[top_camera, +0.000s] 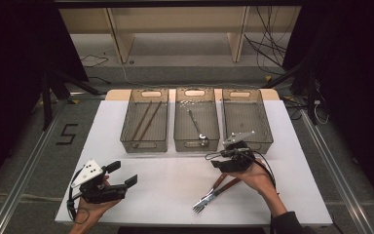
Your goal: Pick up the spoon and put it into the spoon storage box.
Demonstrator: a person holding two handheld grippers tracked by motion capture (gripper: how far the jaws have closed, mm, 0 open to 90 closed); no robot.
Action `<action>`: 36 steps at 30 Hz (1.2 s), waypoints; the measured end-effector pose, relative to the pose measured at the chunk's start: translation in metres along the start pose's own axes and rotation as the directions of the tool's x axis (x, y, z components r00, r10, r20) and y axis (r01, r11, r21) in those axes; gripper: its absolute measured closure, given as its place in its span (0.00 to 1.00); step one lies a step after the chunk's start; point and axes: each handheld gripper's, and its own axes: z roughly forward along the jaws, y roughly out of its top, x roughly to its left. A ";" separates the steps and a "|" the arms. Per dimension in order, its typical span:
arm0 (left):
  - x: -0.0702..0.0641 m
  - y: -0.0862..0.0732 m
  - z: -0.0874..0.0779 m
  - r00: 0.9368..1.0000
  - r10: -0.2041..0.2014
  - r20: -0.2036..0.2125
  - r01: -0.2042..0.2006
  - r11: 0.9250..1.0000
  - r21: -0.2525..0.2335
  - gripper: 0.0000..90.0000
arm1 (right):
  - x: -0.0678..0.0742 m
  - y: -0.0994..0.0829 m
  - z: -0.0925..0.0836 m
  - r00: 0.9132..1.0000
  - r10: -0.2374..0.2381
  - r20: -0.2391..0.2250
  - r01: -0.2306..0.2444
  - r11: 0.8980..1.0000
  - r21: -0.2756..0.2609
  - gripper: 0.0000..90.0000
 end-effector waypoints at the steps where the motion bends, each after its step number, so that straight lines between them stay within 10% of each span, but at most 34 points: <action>1: 0.000 0.000 0.000 1.000 0.000 0.000 0.000 1.000 -0.001 0.17 | -0.001 -0.001 0.001 1.000 -0.004 -0.001 0.004 1.000 0.003 0.54; 36: 0.000 -0.001 -0.002 1.000 -0.009 -0.004 0.009 1.000 0.002 0.17 | -0.005 -0.013 0.023 0.995 -0.076 0.061 0.068 0.991 0.116 1.00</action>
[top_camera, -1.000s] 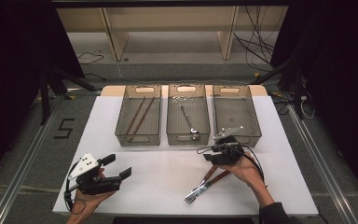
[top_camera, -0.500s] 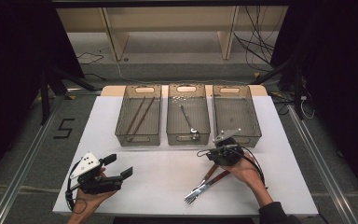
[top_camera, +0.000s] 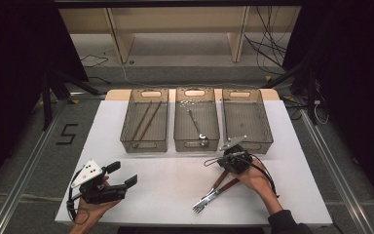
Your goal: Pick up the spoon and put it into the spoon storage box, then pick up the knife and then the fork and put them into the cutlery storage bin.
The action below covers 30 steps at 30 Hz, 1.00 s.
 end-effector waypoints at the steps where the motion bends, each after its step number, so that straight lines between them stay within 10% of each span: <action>1: 0.000 0.000 0.000 1.000 -0.001 0.000 0.001 1.000 0.000 0.17 | 0.000 0.000 0.001 1.000 -0.006 0.002 0.006 1.000 0.001 1.00; 30: -0.002 0.002 0.003 1.000 0.015 0.012 -0.015 1.000 0.004 0.17 | -0.005 -0.033 -0.020 0.999 0.052 0.014 -0.053 0.991 0.121 1.00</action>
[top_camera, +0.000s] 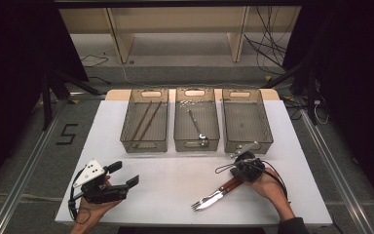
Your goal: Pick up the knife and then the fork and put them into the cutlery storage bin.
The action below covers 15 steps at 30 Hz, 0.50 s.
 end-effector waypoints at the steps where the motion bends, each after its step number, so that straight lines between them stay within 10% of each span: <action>1: 0.000 0.000 0.000 1.000 -0.004 -0.001 0.004 1.000 -0.002 0.17 | 0.000 -0.002 -0.001 1.000 0.002 0.001 -0.002 1.000 0.003 1.00; 15: 0.000 0.000 0.001 1.000 0.002 0.002 -0.002 1.000 0.003 0.17 | 0.012 -0.029 -0.020 1.000 0.022 -0.006 -0.021 0.998 0.058 1.00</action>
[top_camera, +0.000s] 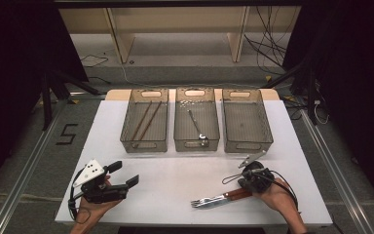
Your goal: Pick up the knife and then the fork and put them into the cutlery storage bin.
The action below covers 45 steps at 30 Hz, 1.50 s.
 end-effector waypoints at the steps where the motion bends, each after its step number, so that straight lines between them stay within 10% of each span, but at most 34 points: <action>1: 0.000 0.000 0.000 1.000 0.000 0.000 0.000 1.000 0.000 0.17 | 0.001 -0.003 -0.002 1.000 0.000 -0.001 0.000 1.000 0.004 1.00; 20: 0.000 0.000 0.000 1.000 0.000 0.000 0.000 1.000 -0.002 0.17 | 0.014 -0.023 -0.013 1.000 -0.010 -0.022 0.011 0.999 0.039 1.00; 31: -0.001 0.000 0.000 1.000 0.000 -0.001 0.000 1.000 -0.001 0.17 | 0.022 -0.018 -0.043 0.987 -0.140 -0.072 0.138 0.990 -0.034 0.47; 45: -0.001 0.000 -0.001 1.000 0.001 0.000 -0.001 1.000 -0.001 0.17 | 0.049 -0.031 -0.041 0.958 -0.263 -0.111 0.269 0.962 0.044 0.38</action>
